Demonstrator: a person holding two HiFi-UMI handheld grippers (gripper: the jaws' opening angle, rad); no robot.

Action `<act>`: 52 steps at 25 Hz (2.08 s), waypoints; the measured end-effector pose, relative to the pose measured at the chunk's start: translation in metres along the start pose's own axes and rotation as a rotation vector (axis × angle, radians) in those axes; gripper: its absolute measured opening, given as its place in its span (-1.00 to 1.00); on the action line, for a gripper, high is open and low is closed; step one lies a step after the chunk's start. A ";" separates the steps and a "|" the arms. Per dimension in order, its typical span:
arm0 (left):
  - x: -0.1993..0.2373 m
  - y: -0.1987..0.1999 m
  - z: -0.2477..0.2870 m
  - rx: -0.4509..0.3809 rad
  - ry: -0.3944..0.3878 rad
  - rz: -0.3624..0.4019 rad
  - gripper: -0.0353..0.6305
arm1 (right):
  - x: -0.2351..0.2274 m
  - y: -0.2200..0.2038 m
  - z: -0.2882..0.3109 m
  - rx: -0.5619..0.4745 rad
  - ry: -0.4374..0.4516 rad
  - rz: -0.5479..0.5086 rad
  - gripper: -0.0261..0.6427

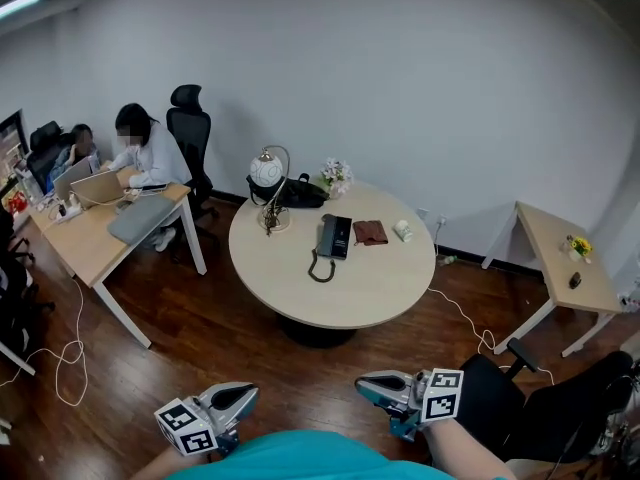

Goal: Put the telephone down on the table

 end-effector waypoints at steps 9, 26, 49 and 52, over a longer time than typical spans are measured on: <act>-0.111 -0.043 0.092 0.076 -0.093 0.000 -0.88 | -0.003 -0.043 -0.115 -0.113 -0.163 -0.007 -0.92; -0.114 -0.047 0.096 0.097 -0.071 -0.015 -0.88 | 0.002 -0.064 -0.116 -0.079 -0.311 -0.252 -0.92; -0.099 -0.041 0.093 0.085 -0.084 -0.025 -0.88 | -0.004 -0.065 -0.101 -0.075 -0.315 -0.221 -0.92; -0.101 -0.042 0.094 0.088 -0.084 -0.023 -0.88 | -0.005 -0.066 -0.102 -0.072 -0.312 -0.219 -0.92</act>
Point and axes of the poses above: the fingertips, and each gripper's own axes: z forward along the fingers, x to its left, y out of its top, the point moved 4 cm from there along -z, backward along the fingers, and after that the axes turned 9 degrees about z, right-handed, at the moved point
